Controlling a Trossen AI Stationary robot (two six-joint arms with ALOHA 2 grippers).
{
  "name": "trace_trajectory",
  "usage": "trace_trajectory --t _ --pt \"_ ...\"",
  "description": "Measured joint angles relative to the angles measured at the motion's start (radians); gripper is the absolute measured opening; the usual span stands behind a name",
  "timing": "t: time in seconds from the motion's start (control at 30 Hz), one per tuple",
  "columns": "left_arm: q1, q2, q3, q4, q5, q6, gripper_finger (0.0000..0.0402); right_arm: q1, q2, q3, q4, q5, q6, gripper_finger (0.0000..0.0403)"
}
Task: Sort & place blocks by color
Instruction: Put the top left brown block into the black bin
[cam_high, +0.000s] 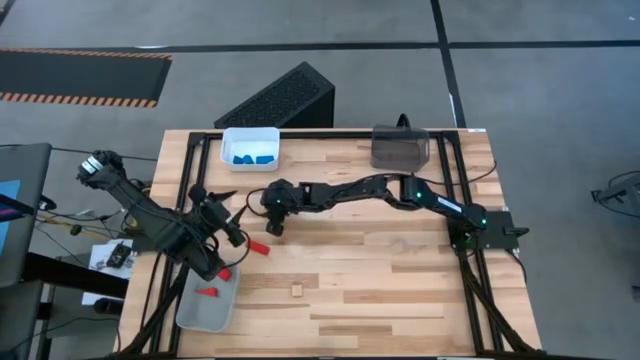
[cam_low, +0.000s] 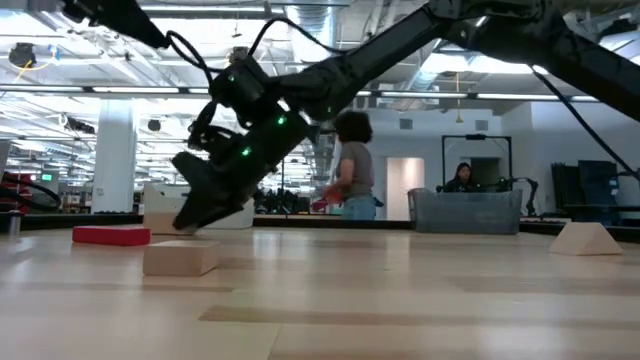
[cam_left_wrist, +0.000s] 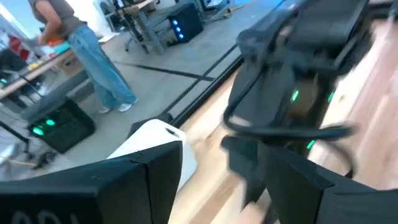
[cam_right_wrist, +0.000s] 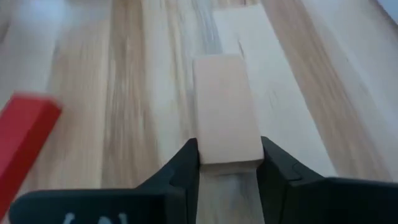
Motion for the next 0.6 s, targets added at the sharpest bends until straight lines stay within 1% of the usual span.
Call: trace_trajectory --t 0.13,0.27,0.4,0.53,0.6 --pt "0.0 -0.001 -0.033 -0.016 0.029 -0.007 0.0201 0.027 -0.05 -0.007 -0.163 0.007 -0.062 0.0117" --pt "0.004 -0.001 -0.046 -0.011 0.033 -0.023 0.0201 0.062 -0.118 -0.077 -0.241 0.006 -0.094 0.0118" --pt "0.012 -0.001 -0.046 0.01 0.04 -0.032 0.0201 0.085 -0.219 -0.219 -0.239 0.004 -0.094 0.0121" --pt "0.012 0.0 -0.046 0.015 0.06 -0.069 0.0201 0.09 -0.364 -0.416 -0.171 0.006 -0.069 0.0121" --pt "0.012 0.0 -0.046 0.022 0.06 -0.088 0.0201 0.09 -0.447 -0.518 -0.145 0.037 -0.048 0.0121"
